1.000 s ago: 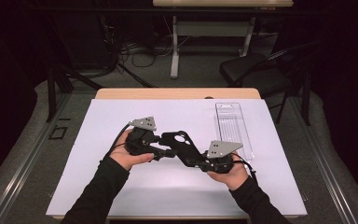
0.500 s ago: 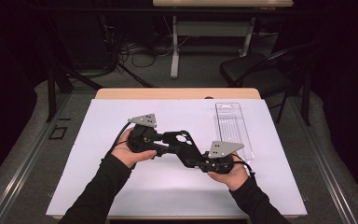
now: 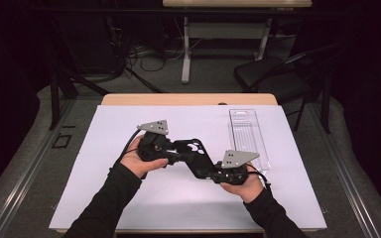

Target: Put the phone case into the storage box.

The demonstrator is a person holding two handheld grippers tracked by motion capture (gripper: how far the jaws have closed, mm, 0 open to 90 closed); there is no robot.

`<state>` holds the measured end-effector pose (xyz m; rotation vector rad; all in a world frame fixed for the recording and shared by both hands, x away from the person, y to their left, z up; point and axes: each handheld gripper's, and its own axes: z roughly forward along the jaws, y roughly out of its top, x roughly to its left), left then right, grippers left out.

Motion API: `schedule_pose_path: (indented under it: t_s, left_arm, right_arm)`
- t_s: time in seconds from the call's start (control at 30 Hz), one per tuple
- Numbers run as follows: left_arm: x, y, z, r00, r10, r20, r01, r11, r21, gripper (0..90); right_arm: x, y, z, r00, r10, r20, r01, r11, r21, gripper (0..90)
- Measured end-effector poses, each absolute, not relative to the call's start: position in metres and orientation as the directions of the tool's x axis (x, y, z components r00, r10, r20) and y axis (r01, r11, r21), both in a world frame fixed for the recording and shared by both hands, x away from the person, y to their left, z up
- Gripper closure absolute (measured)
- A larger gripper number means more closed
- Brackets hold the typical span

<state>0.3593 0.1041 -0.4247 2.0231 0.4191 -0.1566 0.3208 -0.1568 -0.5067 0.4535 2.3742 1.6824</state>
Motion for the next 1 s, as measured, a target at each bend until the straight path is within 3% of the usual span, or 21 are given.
schedule_pose_path:
  t_s: [1.0]
  left_arm:
    - [0.3603, 0.1085, -0.428, 0.956, 0.173, -0.238, 0.29, -0.418, 0.861, 72.9]
  right_arm:
    - [0.3217, -0.1561, -0.5083, -0.94, 0.338, 0.044, 0.151, 0.297, 0.943, 88.6]
